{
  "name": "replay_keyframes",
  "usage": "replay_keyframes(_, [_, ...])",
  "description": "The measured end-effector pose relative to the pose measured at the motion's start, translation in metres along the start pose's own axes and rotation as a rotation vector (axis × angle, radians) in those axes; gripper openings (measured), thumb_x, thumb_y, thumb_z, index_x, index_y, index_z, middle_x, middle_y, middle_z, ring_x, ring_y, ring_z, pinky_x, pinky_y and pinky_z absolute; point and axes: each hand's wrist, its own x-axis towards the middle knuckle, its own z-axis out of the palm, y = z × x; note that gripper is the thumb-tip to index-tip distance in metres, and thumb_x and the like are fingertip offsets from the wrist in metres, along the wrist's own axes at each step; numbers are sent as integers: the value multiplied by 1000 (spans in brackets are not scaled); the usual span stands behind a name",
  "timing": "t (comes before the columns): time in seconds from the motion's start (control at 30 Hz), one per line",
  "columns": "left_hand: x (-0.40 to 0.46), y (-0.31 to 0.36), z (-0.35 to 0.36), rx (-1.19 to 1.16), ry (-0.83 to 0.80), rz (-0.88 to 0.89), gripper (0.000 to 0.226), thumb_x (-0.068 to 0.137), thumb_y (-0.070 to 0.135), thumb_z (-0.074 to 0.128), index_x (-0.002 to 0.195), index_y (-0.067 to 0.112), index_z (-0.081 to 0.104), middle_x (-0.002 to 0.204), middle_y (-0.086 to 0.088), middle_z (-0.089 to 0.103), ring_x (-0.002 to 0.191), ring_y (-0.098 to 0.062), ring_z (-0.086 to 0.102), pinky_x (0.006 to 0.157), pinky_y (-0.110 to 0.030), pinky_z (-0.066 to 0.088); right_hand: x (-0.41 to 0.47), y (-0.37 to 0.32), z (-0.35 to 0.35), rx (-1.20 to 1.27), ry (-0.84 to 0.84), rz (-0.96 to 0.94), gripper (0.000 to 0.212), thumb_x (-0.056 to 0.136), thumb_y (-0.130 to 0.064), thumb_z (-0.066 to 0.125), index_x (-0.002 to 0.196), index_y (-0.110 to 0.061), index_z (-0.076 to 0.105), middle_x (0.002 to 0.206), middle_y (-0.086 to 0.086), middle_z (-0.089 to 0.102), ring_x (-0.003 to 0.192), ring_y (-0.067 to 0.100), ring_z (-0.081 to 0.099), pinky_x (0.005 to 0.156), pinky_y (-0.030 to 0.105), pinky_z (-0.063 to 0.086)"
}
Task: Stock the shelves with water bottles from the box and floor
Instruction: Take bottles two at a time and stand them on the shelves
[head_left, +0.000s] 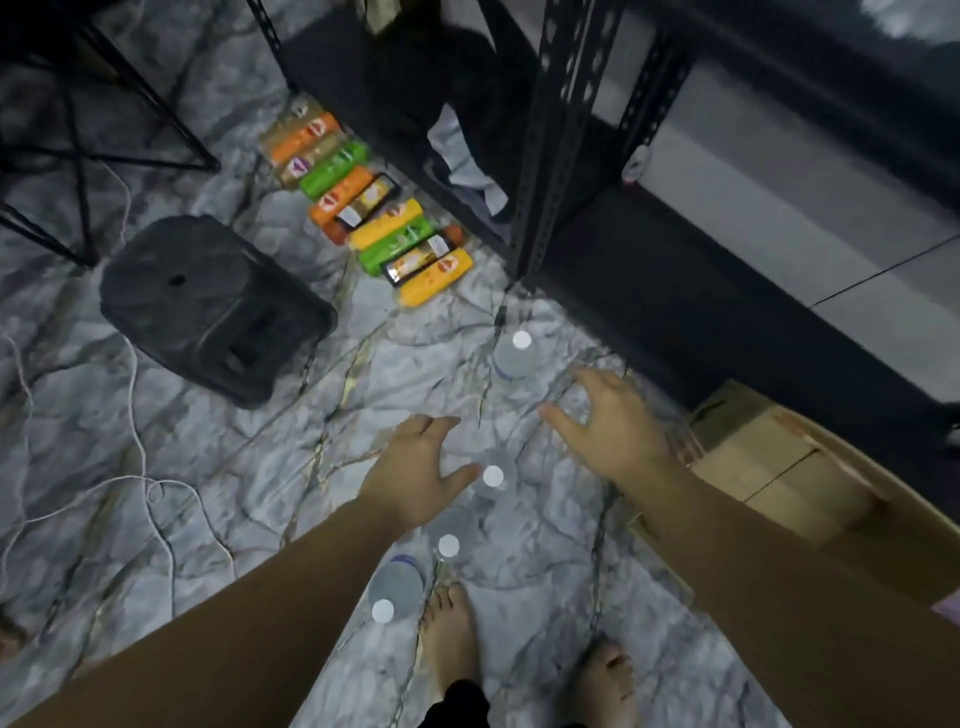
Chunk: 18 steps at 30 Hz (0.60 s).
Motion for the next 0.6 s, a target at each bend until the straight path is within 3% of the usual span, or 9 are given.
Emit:
replay_keyframes(0.13, [51, -23, 51, 2, -35, 102, 75, 87, 61, 72, 150, 27, 51, 134, -1, 53, 129, -23, 51, 105, -36, 45, 63, 27, 46, 25, 32, -3, 58, 101, -47, 62, 151, -17, 53, 144, 12, 59, 133, 31, 54, 109, 39, 45])
replay_keyframes(0.3, [85, -38, 106, 110, -188, 178, 86, 76, 62, 82, 149, 31, 49, 117, 0, 40, 109, -25, 53, 92, -40, 51, 125, 47, 87, -13, 36, -88, 62, 103, -43, 60, 160, -26, 41, 153, 12, 51, 139, 33, 48, 109, 42, 44])
replay_keyframes(0.43, [95, -49, 132, 184, -181, 195, 61, 86, 37, 82, 140, 26, 56, 121, -5, 45, 95, -34, 62, 80, -38, 52, 159, 42, 106, -92, -92, -107, 72, 105, -49, 56, 166, -31, 22, 164, 14, 31, 145, 36, 41, 110, 46, 44])
replay_keyframes(0.5, [97, -55, 133, 147, -124, 219, 52, 87, 31, 80, 135, 25, 61, 118, -5, 47, 90, -34, 64, 79, -39, 53, 170, 38, 112, -161, -103, -121, 69, 104, -49, 57, 164, -31, 28, 162, 15, 30, 137, 37, 49, 102, 47, 50])
replay_keyframes(0.6, [98, -64, 126, 97, -54, 264, 39, 88, 31, 79, 125, 23, 67, 110, -2, 52, 81, -28, 66, 76, -42, 56, 181, 36, 116, -228, -23, -138, 46, 102, -35, 63, 146, -25, 50, 147, 13, 40, 113, 37, 60, 83, 43, 54])
